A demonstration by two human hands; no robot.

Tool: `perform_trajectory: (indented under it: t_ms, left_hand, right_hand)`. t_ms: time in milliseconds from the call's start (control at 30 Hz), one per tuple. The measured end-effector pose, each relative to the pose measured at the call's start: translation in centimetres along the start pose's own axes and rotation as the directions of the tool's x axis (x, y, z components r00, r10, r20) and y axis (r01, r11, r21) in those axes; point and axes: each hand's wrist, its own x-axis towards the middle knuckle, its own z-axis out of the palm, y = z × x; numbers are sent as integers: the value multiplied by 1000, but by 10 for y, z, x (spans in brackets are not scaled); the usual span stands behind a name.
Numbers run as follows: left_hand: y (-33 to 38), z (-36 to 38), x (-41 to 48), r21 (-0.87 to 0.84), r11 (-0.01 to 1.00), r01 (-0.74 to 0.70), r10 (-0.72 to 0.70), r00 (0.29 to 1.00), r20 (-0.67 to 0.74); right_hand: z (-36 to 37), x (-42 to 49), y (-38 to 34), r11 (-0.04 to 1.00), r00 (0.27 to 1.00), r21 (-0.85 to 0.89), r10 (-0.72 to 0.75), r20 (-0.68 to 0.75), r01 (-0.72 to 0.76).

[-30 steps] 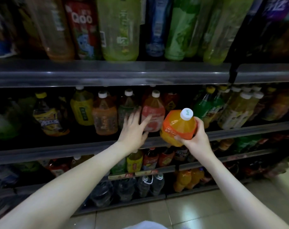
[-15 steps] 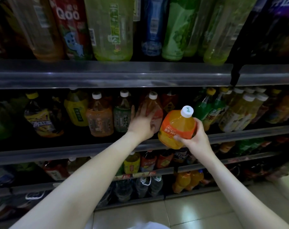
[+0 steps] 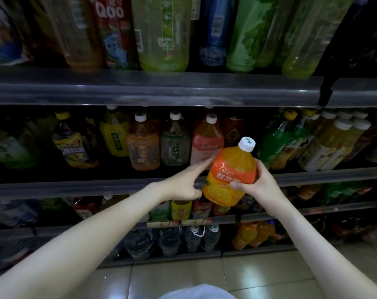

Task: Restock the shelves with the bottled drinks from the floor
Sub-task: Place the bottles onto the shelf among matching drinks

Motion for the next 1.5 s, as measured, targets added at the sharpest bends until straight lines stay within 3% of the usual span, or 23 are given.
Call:
perform_trajectory:
  t_ms: [67,133,233,433,533,633,767,900,1033,1100,1233,1500]
  left_hand:
    - [1,4,-15,-176,984,29,-13,996,88]
    - [1,4,-24,-291,954,76,-69,997,34]
    - [0,-3,-36,-302,946,114,-156,981,-119]
    - [-23,11,-75,-321,930,181,-239,959,-150]
    - [-37,26,-92,-213,950,229,-263,953,-151]
    - [-52,44,-104,-139,958,252,-267,959,-97]
    - [-65,73,-110,-85,951,297,-298,955,-5]
    - [-77,107,-95,-140,937,319,-314,948,56]
    - [-94,138,-62,-143,936,321,-308,945,108]
    - [-111,153,-42,6,954,299,-299,952,63]
    - [-146,185,-5,252,932,259,-215,958,-189]
    - [-167,219,92,338,893,295,-123,885,-448]
  right_hand:
    - [9,-1,-3,1000,998,26,7,55,-8]
    - [22,-3,-7,999,994,36,0,113,-4]
    - [44,-8,-18,999,981,-3,-32,194,33]
    - [72,-22,-26,996,944,-85,38,327,-11]
    - [89,-36,-33,966,988,-248,-40,146,76]
    - [108,-51,-28,930,997,-366,15,75,14]
    - [122,-65,3,937,990,-321,132,-52,-142]
    - [123,-70,35,949,958,-211,189,-214,-234]
    - [113,-63,75,962,933,-96,219,-287,-256]
    - [109,-58,101,963,939,-106,212,-272,-248]
    - [98,-42,154,957,927,-129,208,-311,-259]
    - [78,-5,227,967,887,-46,211,-412,-252]
